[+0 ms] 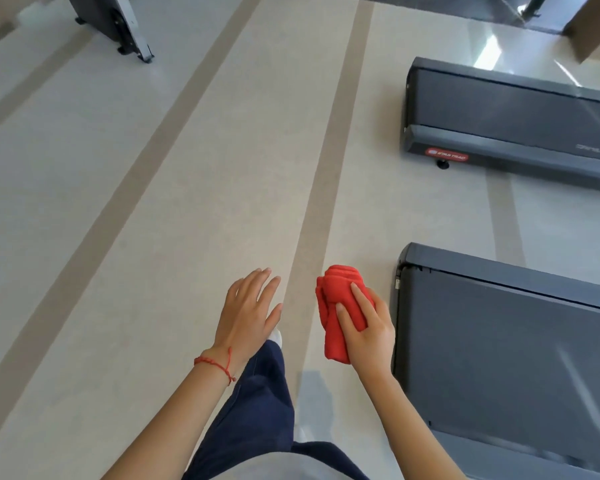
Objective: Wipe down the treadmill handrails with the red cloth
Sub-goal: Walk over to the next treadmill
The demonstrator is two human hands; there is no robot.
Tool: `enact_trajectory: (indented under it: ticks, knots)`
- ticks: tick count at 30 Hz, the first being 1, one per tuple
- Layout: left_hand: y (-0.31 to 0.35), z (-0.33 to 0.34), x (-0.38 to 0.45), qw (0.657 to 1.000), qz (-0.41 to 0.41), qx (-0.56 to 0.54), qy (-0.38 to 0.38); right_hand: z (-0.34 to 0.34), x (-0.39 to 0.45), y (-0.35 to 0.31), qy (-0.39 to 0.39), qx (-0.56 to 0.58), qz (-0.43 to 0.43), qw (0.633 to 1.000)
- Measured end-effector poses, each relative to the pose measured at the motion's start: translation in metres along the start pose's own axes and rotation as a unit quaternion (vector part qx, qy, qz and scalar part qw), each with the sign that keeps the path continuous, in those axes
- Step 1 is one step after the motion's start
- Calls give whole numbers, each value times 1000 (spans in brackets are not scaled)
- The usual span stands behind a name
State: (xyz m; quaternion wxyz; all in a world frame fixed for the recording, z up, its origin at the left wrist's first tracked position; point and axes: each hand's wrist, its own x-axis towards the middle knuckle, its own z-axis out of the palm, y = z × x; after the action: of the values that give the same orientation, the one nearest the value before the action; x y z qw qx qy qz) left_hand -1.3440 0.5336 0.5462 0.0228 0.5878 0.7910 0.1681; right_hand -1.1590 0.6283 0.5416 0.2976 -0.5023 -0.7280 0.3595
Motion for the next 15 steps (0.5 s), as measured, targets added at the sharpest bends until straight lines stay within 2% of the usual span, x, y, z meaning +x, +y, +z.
enact_trajectory:
  ticks: [8, 15]
  knots:
    - [-58, 3, 129, 999, 49, 0, -10, 46, 113, -23, 32, -24, 20, 999]
    - [-78, 13, 214, 997, 80, -2, -9, 65, 187, -34, 41, -33, 34, 998]
